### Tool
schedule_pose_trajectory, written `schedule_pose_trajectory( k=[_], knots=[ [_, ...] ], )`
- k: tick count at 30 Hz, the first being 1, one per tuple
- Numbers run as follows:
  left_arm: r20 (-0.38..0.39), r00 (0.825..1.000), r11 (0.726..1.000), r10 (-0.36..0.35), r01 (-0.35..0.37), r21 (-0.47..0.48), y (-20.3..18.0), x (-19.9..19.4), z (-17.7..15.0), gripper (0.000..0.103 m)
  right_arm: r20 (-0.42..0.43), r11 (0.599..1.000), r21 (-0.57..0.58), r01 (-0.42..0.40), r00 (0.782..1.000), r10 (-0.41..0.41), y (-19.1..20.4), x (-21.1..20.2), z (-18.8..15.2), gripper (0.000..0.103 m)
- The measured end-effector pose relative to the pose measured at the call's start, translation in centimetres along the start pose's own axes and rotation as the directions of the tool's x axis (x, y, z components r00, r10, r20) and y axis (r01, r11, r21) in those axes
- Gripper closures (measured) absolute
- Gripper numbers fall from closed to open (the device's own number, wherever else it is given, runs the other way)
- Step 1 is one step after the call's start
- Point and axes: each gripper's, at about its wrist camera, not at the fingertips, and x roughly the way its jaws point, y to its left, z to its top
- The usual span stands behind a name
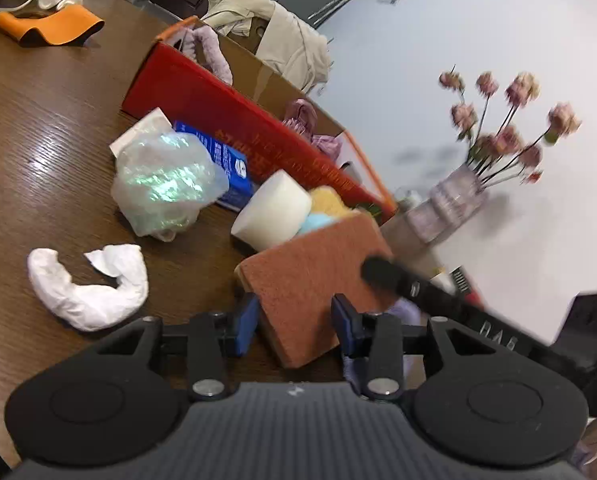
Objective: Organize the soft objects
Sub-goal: 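Grasp the brown sponge with the left gripper and lift it, then lower the brown sponge into the box and open the left gripper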
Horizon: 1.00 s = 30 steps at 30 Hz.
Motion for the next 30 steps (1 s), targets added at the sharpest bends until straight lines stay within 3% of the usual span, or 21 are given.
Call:
schedule_pose_trajectory(
  k=[3, 7, 11, 16, 19, 25, 30],
  knots=[
    [0.02, 0.999, 0.998, -0.036, 0.035, 0.052, 0.0, -2.8, 0.0, 0.064, -0.049, 0.993, 0.077, -0.085, 0.995, 0.089, -0.5, -1.6, -0.4, 0.072],
    [-0.019, 1.0, 0.993, 0.01, -0.007, 0.118, -0.5, -5.0, -0.5, 0.064, -0.127, 0.976, 0.147, -0.163, 0.975, 0.182, -0.1, -2.2, -2.7, 0.074],
    [-0.013, 0.999, 0.989, 0.036, -0.034, 0.142, -0.9, -5.2, -0.8, 0.064, -0.138, 0.958, 0.227, -0.176, 0.968, 0.21, -0.4, -1.3, -4.4, 0.075],
    [-0.04, 0.997, 0.988, 0.069, -0.063, 0.142, -0.1, -3.7, -1.1, 0.065, -0.14, 0.959, 0.228, -0.169, 0.969, 0.204, -0.6, -0.6, -4.3, 0.077],
    [-0.02, 0.996, 0.981, 0.081, -0.076, 0.177, -0.6, -3.8, -1.0, 0.072, -0.136, 0.96, 0.228, -0.165, 0.97, 0.2, -0.6, -0.6, -4.1, 0.078],
    [0.121, 0.992, 0.958, 0.035, -0.068, 0.278, -2.6, -4.8, 3.0, 0.074, -0.051, 0.954, 0.169, -0.246, 0.965, 0.258, -0.7, -0.9, 0.1, 0.079],
    [0.221, 0.974, 0.944, 0.049, -0.117, 0.309, -4.0, -2.0, 10.5, 0.074, 0.023, 0.972, 0.052, -0.231, 0.973, 0.23, -0.5, 2.3, 7.8, 0.079]
  ],
)
